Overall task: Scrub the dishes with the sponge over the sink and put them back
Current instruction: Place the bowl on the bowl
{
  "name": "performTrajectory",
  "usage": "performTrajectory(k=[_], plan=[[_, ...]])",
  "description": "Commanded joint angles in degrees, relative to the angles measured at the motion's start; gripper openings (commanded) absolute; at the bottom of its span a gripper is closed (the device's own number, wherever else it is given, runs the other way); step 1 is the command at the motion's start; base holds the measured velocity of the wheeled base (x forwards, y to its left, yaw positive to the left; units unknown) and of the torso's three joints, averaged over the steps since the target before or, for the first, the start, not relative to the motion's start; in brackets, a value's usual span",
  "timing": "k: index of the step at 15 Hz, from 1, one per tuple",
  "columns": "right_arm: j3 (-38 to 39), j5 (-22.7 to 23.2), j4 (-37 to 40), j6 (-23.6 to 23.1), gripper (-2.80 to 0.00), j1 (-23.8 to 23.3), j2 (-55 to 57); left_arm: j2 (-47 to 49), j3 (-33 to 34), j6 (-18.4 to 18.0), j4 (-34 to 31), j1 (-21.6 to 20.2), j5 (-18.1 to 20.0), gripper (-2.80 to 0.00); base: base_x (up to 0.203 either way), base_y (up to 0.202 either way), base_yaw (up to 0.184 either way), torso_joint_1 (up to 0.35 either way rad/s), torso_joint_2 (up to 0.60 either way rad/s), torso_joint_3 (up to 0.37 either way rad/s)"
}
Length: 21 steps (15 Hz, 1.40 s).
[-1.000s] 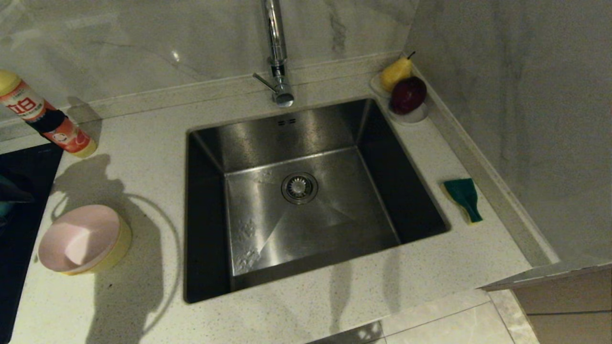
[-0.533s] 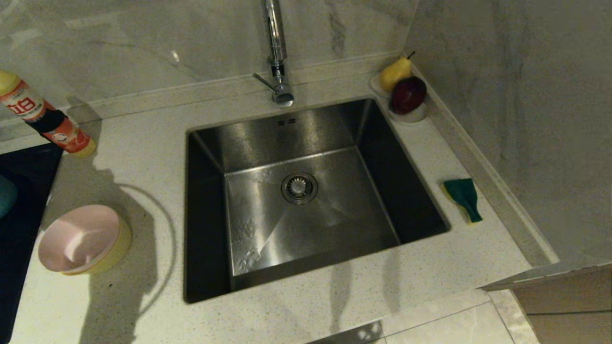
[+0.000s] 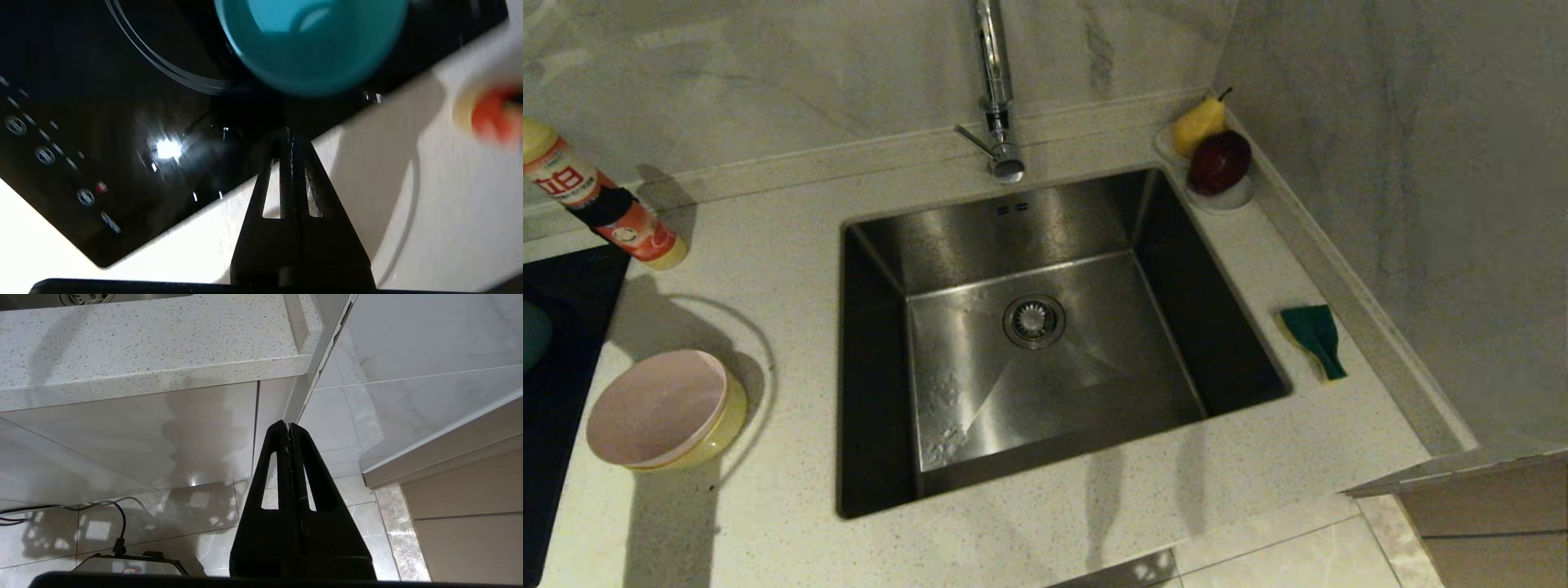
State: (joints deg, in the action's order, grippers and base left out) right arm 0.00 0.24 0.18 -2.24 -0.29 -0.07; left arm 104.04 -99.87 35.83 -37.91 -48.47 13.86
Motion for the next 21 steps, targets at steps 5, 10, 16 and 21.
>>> performTrajectory(k=[5,10,16,21], plan=[[0.00,0.02,-0.01,-0.05,-2.80,0.00,0.07,8.59,-10.87,3.03,-5.31,-3.45,0.62,0.00,0.000,0.000,0.000,0.000,0.00,0.000],[0.00,0.02,-0.01,-0.05,-2.80,-0.04,0.07,11.69,-10.87,5.50,-3.70,-5.03,0.77,0.00,0.000,0.000,0.000,0.000,0.00,0.000],[0.00,0.02,-0.01,-0.05,-2.80,0.00,0.07,13.12,-10.87,7.05,-3.49,-6.91,6.88,0.00,0.000,0.000,0.000,0.000,0.00,0.000],[0.00,0.02,-0.01,-0.05,-2.80,0.03,0.07,15.81,-10.87,7.14,-3.22,-7.32,6.79,0.00,0.000,0.000,0.000,0.000,0.00,0.000]])
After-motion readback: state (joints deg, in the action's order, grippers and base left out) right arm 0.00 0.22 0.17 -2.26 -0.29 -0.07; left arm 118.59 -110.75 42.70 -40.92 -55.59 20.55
